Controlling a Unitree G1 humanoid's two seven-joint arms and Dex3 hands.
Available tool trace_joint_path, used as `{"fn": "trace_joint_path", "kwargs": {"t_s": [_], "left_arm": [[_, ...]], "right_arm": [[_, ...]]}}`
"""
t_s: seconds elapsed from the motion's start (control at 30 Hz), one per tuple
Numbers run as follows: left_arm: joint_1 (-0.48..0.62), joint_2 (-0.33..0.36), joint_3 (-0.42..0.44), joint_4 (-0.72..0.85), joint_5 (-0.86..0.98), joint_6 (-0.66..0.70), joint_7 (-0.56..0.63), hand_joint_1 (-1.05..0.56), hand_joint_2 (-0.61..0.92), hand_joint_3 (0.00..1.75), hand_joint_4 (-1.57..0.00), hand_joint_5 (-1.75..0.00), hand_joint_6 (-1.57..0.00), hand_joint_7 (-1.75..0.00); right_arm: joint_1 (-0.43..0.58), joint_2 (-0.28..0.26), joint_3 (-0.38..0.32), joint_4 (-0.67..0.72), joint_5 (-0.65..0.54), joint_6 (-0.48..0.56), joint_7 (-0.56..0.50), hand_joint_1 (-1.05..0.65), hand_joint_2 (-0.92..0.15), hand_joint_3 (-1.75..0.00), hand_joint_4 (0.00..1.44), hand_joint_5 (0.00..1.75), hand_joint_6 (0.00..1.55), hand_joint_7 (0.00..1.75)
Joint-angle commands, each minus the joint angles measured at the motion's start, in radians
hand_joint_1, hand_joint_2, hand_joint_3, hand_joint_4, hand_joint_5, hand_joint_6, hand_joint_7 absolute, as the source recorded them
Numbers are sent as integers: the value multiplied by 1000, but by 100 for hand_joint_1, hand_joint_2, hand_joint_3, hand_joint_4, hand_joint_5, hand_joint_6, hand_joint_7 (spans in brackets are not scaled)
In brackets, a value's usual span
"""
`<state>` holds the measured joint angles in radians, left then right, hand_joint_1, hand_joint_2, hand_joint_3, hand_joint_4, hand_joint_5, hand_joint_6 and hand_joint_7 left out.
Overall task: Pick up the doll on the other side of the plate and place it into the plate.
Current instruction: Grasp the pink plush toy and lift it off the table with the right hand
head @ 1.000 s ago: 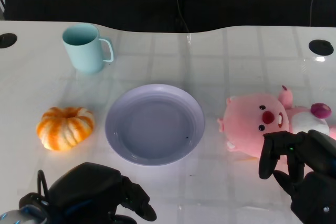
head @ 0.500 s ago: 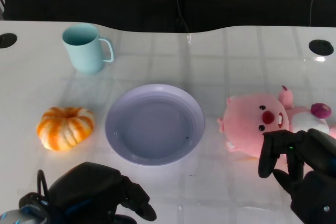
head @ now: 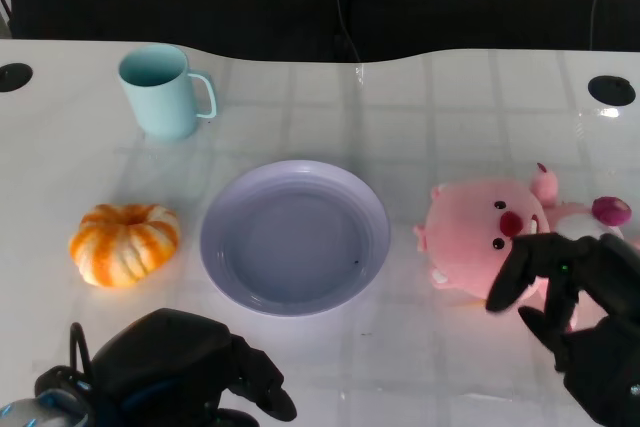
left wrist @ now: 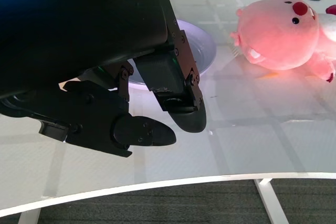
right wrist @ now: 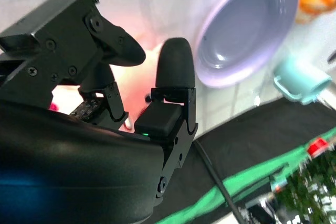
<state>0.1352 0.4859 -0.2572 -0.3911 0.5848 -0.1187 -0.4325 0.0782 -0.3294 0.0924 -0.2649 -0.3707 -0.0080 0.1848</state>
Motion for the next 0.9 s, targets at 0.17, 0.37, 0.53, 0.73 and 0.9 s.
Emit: {"fn": "trace_joint_path", "kwargs": {"t_s": [0.17,0.37,0.53,0.73,0.9], "left_arm": [[-6,15,4,9,0,4,-4,-23,92,27,-74,-126,-108,-1],[-4,15,2,8,2,3,-2,-23,92,28,-73,-125,-108,-1],[-3,12,-1,1,4,17,-11,-24,92,27,-73,-124,-108,-1],[-2,13,-8,-4,22,3,8,-24,92,27,-77,-123,-109,-1],[4,11,-8,-14,24,9,2,-24,92,26,-76,-123,-109,-1]], "right_arm": [[-7,3,-40,-1,-39,-63,-107,-28,-86,-23,52,63,63,15],[-25,-18,-60,-26,-89,8,-86,-38,-92,-12,31,49,43,1],[-67,-103,-45,-69,-177,164,55,-56,-92,-11,4,35,19,0],[-117,-162,-13,-77,-228,266,182,-60,-90,-3,0,23,14,0],[-174,-184,37,-14,-282,294,212,-65,-90,-1,0,20,15,1]]}}
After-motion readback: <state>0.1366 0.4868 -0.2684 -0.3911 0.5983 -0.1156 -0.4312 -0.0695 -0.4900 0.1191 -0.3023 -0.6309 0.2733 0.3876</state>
